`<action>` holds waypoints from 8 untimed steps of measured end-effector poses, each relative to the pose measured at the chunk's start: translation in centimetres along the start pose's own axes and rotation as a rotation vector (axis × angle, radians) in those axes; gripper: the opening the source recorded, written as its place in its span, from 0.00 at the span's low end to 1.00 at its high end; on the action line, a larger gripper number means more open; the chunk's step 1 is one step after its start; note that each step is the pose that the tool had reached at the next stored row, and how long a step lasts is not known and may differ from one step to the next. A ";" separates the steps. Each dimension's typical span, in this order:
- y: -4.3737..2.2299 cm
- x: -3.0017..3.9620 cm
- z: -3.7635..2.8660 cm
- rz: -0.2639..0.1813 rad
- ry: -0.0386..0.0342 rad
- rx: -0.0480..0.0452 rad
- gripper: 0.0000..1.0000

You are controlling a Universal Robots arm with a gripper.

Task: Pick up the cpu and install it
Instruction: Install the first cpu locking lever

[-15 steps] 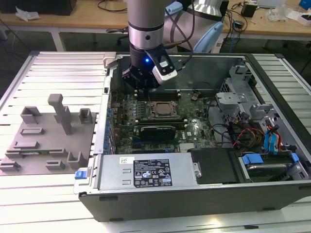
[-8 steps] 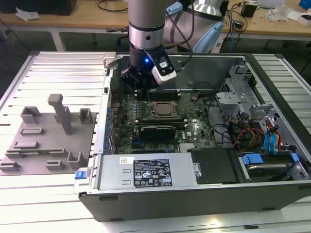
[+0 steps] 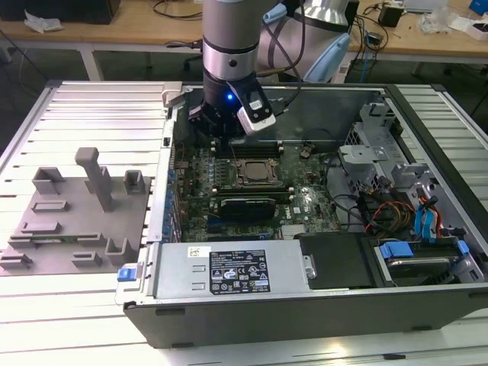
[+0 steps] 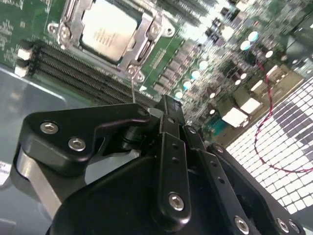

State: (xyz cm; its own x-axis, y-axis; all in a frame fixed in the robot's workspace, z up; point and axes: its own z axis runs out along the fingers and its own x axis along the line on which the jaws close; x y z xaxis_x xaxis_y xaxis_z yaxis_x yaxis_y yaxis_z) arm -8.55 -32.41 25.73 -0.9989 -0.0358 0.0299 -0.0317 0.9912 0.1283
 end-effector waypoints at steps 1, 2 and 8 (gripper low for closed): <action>-0.03 0.00 0.00 0.000 0.0008 -0.0129 0.11; -0.06 0.00 -0.01 -0.001 0.0014 -0.0254 0.11; -0.13 0.00 -0.02 -0.002 0.0015 -0.0558 0.11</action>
State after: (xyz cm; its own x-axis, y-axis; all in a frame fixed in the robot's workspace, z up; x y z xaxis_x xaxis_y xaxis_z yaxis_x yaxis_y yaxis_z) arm -8.55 -32.54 25.73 -0.9988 -0.0376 0.0311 -0.0313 0.9825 0.1834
